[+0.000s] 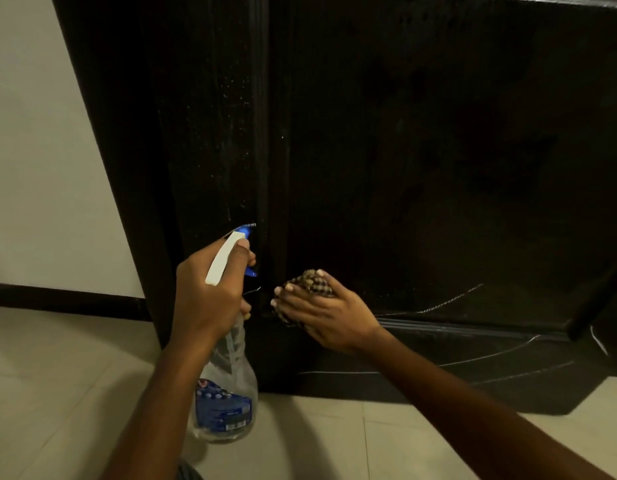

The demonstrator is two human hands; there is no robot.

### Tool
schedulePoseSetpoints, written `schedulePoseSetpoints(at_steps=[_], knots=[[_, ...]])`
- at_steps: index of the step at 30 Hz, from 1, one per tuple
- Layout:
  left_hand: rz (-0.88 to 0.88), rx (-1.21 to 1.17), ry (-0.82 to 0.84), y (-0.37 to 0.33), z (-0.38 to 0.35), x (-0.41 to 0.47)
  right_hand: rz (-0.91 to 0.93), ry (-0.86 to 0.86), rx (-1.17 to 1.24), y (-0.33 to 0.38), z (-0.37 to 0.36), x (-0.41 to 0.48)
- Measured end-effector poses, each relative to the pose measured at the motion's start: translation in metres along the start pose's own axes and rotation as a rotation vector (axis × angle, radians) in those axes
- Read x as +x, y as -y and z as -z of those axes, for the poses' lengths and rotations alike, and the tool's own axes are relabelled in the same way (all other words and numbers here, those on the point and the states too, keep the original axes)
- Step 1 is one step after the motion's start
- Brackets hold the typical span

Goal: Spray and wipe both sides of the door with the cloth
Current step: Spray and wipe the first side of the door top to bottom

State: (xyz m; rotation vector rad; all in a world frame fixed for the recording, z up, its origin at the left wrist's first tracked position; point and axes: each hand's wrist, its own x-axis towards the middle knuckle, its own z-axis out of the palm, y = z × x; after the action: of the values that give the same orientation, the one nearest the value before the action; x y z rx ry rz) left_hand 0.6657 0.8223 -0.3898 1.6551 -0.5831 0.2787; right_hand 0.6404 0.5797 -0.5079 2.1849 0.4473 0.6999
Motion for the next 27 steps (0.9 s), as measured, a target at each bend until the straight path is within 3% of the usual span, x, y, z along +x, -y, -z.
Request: schedulePoseSetpoints(at_steps=[2, 6, 8, 11, 15, 19, 21, 27], knots=[[-0.002, -0.012, 0.005, -0.001, -0.001, -0.001, -0.108, -0.075, 0.078, -0.031, 0.020, 0.010], [0.011, -0.037, 0.020, 0.000, -0.007, -0.003, -0.593, -0.405, 0.124, -0.104, 0.068, 0.048], [0.010, -0.036, 0.021, 0.000, -0.010, -0.004, -0.667, -0.459, 0.119, -0.111, 0.075, 0.061], [0.009, -0.032, 0.023, -0.002, -0.016, -0.004, -0.551, -0.378, 0.132, -0.075, 0.055, 0.050], [-0.009, -0.016, 0.058, -0.004, -0.023, -0.004, -0.115, -0.088, 0.033, -0.010, 0.003, -0.016], [-0.009, -0.016, 0.077, -0.006, -0.030, -0.008, -0.022, -0.023, -0.016, -0.019, -0.011, -0.061], [-0.004, -0.017, 0.087, -0.007, -0.033, -0.009, -0.112, -0.099, 0.035, -0.044, 0.002, -0.060], [0.025, -0.044, 0.108, -0.006, -0.049, -0.008, -0.726, -0.449, 0.095, -0.153, 0.066, -0.009]])
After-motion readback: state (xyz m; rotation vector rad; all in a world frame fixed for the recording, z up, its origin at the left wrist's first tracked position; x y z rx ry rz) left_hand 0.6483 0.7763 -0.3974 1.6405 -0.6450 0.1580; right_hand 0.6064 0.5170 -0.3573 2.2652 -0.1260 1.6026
